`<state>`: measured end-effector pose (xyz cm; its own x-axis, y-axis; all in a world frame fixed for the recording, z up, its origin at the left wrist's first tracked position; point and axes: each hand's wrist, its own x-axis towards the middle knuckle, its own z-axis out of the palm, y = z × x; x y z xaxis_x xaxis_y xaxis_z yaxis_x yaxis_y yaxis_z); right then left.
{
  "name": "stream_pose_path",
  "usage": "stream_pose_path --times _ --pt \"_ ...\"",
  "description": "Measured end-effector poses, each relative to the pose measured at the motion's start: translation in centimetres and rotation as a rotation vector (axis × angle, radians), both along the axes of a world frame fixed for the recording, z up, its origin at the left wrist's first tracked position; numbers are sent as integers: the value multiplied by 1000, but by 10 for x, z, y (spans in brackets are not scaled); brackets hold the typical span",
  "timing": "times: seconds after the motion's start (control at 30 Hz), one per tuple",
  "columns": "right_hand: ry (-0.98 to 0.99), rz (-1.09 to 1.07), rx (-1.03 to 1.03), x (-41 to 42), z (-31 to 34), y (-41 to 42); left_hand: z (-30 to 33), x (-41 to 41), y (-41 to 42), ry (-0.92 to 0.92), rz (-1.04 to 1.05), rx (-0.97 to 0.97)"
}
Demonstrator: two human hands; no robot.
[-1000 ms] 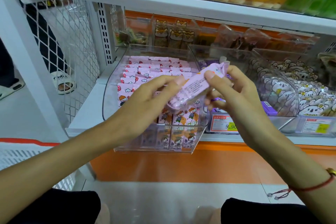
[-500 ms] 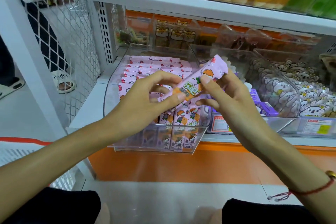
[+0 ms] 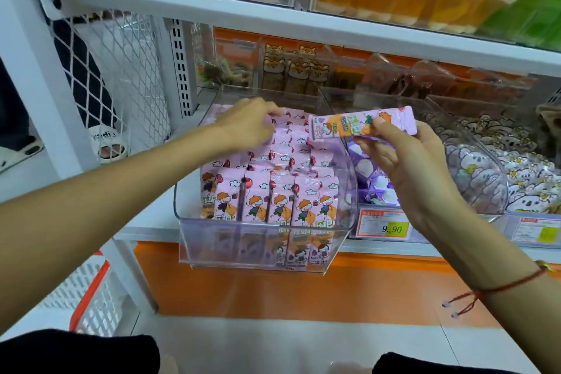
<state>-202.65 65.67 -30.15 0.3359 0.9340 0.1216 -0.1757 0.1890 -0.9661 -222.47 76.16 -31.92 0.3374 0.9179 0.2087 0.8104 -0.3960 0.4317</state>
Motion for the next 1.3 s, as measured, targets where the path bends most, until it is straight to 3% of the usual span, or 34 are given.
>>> stream_pose_path --times 0.1,0.23,0.4,0.6,0.73,0.9,1.07,1.23,1.3 --pt "-40 -1 11 -1 6 20 -4 4 13 211 -35 -71" --pt "-243 -24 1 -9 6 56 -6 -3 8 236 -57 -8" --pt "-655 -48 -22 -23 1 91 -9 -7 -3 266 -88 5" --pt "-1123 241 96 -25 12 107 -11 -9 -4 222 -64 -3" --pt "-1237 317 137 -32 13 120 -10 -9 -4 178 -42 -17" --pt "-1661 413 -34 -57 -2 144 -6 -12 -6 181 11 -22" --pt "-1725 474 -115 -60 -3 139 -4 -13 -2 153 4 -84" --pt "-1788 293 135 -43 -8 84 2 -12 4 79 8 -13" --pt "-1831 327 178 -41 -10 60 4 -10 7 56 14 5"
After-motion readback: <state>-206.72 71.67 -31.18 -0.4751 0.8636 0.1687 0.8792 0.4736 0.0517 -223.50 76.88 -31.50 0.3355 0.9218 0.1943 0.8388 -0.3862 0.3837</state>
